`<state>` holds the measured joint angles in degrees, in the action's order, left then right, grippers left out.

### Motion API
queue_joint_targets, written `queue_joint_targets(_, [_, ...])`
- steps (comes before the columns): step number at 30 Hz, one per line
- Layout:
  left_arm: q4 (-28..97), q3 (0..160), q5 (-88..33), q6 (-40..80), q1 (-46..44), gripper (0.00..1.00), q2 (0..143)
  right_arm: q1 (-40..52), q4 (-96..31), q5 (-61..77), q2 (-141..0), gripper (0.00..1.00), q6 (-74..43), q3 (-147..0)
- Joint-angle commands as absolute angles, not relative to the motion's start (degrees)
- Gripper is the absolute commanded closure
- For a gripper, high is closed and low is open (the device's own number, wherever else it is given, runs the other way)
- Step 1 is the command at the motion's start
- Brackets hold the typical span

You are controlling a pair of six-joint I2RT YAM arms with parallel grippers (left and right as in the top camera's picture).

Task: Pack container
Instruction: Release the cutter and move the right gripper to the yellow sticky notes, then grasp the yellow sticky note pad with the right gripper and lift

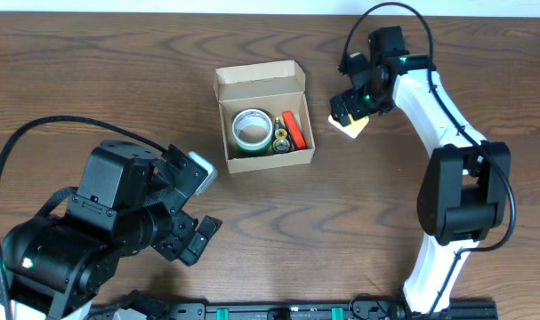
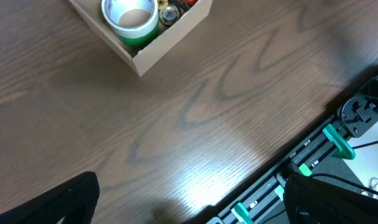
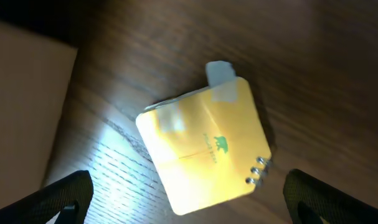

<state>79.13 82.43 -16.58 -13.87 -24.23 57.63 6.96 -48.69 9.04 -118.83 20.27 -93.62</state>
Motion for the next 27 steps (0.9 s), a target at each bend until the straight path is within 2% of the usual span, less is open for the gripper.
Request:
queue_joint_targets(1, [79.29,83.40,-17.41,-13.67,-24.36,0.05,57.63,6.76,-48.86,10.50,-120.68,0.03,29.36,-93.62])
queue_joint_targets(14, [79.29,83.40,-17.41,-13.67,-24.36,0.05,57.63,5.48,-46.02,10.50,-124.51,0.01,35.68,-93.62])
queue_joint_targets(27, [79.29,83.40,-17.41,-13.67,-24.36,0.05,57.63,5.23,-42.63,10.79,-127.22,0.01,35.66,-93.62])
